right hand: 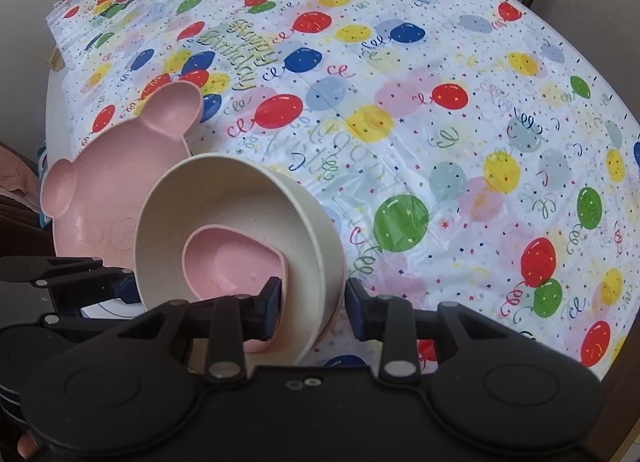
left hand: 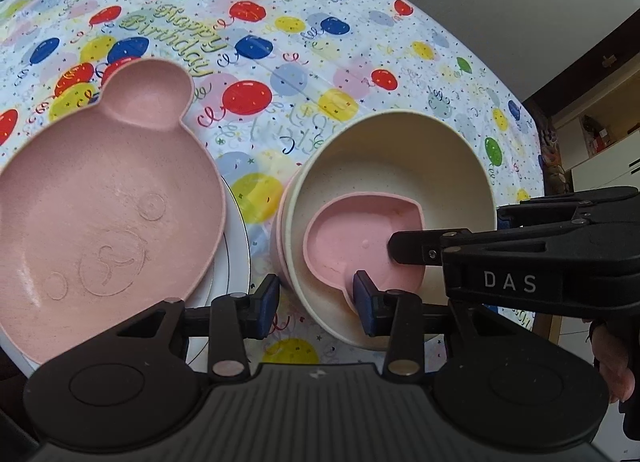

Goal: Organize plates and bowls

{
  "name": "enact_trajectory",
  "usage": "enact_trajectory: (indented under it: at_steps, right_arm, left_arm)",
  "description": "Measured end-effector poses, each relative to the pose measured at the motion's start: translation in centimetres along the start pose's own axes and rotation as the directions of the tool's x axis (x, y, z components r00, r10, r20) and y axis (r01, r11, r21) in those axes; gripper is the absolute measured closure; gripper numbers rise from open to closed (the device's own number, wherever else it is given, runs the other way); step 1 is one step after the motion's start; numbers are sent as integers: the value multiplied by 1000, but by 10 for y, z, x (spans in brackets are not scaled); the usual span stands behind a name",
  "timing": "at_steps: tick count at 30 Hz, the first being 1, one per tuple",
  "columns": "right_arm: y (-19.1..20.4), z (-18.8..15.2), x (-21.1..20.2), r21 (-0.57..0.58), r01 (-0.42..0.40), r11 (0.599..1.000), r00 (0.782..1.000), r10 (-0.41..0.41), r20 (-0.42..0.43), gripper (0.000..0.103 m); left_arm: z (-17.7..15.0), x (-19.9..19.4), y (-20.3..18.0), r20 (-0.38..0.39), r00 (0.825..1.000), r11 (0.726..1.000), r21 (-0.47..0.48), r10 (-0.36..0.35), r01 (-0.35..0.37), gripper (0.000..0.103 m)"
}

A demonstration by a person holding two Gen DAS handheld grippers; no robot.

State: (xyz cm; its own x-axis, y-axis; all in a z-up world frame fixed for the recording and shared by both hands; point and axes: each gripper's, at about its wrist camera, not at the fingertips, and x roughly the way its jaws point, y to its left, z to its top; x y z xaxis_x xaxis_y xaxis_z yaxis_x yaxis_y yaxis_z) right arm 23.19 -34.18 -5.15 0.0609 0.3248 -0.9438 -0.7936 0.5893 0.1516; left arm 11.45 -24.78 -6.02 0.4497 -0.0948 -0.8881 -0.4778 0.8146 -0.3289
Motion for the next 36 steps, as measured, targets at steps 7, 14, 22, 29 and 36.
enact_trajectory:
  at_steps: [7,14,22,29,36]
  right_arm:
    - [18,8,-26,-42,2,999,999,0,42,71]
    - [39,20,-42,-88,-5,996,997,12,79,71]
    - [71,36,-47,-162,-30,986,994,46,96,71]
    - [102,48,-38,-221,-65,973,993,86,86,71]
    - [132,57,-20,-262,-97,960,992,114,51,71]
  left_arm:
    - [5,-32,2,39,999,1000,-10,8,-8,64]
    - [9,-58,12,82,996,999,-29,33,-31,64]
    - [11,-81,33,117,990,994,-80,85,-76,64]
    - [9,-93,61,120,983,984,-131,137,-122,64]
    - [1,-97,90,103,980,971,-187,172,-151,64]
